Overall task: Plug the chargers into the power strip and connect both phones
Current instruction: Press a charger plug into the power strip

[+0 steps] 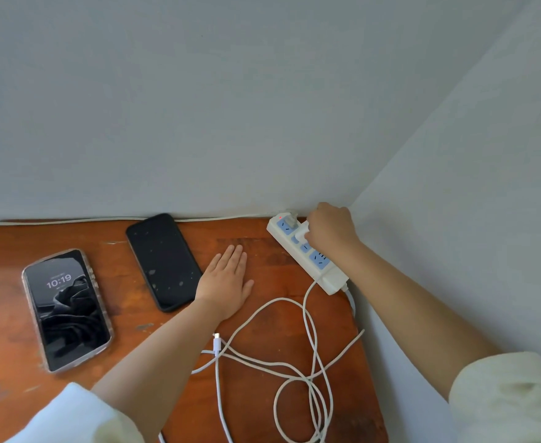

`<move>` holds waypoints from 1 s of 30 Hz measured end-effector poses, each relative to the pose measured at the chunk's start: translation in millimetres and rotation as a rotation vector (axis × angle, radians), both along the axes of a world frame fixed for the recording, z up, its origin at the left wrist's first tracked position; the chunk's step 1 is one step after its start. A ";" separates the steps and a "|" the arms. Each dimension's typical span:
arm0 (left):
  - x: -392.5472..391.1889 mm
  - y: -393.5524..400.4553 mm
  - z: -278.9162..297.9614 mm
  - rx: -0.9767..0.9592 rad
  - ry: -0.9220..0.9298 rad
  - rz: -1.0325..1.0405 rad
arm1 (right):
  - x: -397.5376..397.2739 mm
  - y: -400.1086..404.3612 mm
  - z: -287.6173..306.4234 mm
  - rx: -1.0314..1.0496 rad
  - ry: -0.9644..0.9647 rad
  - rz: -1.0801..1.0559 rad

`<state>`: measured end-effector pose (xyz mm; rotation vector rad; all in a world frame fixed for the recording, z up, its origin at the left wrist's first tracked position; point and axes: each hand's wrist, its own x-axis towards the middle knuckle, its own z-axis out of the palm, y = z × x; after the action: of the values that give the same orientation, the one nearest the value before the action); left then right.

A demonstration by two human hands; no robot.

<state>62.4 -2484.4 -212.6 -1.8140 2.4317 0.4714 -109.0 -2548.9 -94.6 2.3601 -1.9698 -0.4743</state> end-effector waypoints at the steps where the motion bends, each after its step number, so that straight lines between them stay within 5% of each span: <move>1: -0.1 -0.1 -0.5 0.000 0.003 0.002 | 2.5 -1.3 1.6 0.002 0.000 -0.006; 20: -0.4 1.0 -2.2 -0.013 0.000 0.007 | 20.4 44.5 -35.2 -0.356 -0.056 0.026; 24: -0.5 1.6 -2.1 -0.011 -0.007 0.011 | 16.9 40.5 -46.0 -0.248 -0.161 -0.040; 30: -1.6 1.9 -4.1 -0.026 -0.016 0.017 | 8.0 43.4 -38.2 -0.375 -0.106 -0.045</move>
<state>60.7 -2482.4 -216.7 -1.8430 2.4249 0.4260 -101.0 -2505.6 -132.8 2.1489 -1.9497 0.0229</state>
